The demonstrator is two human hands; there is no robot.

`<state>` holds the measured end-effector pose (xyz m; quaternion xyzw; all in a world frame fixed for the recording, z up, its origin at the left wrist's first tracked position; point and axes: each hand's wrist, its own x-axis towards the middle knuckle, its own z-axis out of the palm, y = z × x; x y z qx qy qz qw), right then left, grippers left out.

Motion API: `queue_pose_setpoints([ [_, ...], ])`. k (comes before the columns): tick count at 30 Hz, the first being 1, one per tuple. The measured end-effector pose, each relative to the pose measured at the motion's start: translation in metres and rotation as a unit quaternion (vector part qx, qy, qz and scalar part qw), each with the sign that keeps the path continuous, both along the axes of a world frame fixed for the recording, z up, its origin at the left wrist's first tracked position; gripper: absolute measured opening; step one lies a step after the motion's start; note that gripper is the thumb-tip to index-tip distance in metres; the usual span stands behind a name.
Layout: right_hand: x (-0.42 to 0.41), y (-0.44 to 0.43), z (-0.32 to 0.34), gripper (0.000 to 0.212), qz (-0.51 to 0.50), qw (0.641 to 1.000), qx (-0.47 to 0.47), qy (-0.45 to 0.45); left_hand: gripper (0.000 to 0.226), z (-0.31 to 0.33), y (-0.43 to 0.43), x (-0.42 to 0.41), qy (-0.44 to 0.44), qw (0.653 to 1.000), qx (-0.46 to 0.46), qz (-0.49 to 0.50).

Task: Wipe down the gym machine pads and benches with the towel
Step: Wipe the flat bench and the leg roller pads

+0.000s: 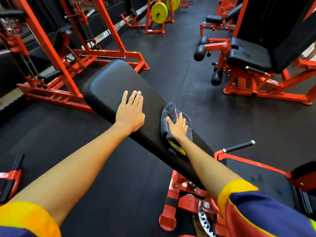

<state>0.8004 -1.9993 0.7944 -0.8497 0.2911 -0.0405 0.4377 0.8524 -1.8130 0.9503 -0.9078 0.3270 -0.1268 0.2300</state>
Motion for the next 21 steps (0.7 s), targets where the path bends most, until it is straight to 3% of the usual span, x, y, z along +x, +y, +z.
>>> queue_pose_setpoints([
  [2,0.024,-0.002,0.029,0.068,-0.007,0.998,0.062,-0.007,0.065,-0.002,-0.004,0.0,0.001,1.0,0.002,0.006],
  [4,0.03,0.005,0.048,0.067,0.031,0.998,0.04,-0.048,0.064,-0.005,-0.008,0.002,0.001,1.0,0.004,0.008],
  [9,-0.028,0.002,-0.004,0.07,0.135,0.981,-0.037,-0.134,0.064,-0.014,-0.02,0.006,0.004,1.0,0.002,0.002],
  [15,-0.014,-0.045,-0.038,0.068,0.104,0.991,-0.075,-0.043,0.074,-0.035,-0.038,0.012,-0.003,1.0,-0.015,-0.004],
  [18,0.026,-0.058,-0.011,0.061,0.052,0.998,-0.031,-0.022,0.076,-0.039,-0.043,0.014,-0.025,1.0,-0.01,-0.004],
  [21,0.059,-0.048,0.041,0.057,0.081,0.996,-0.024,-0.011,0.077,-0.04,-0.044,0.015,-0.031,1.0,0.003,0.0],
])
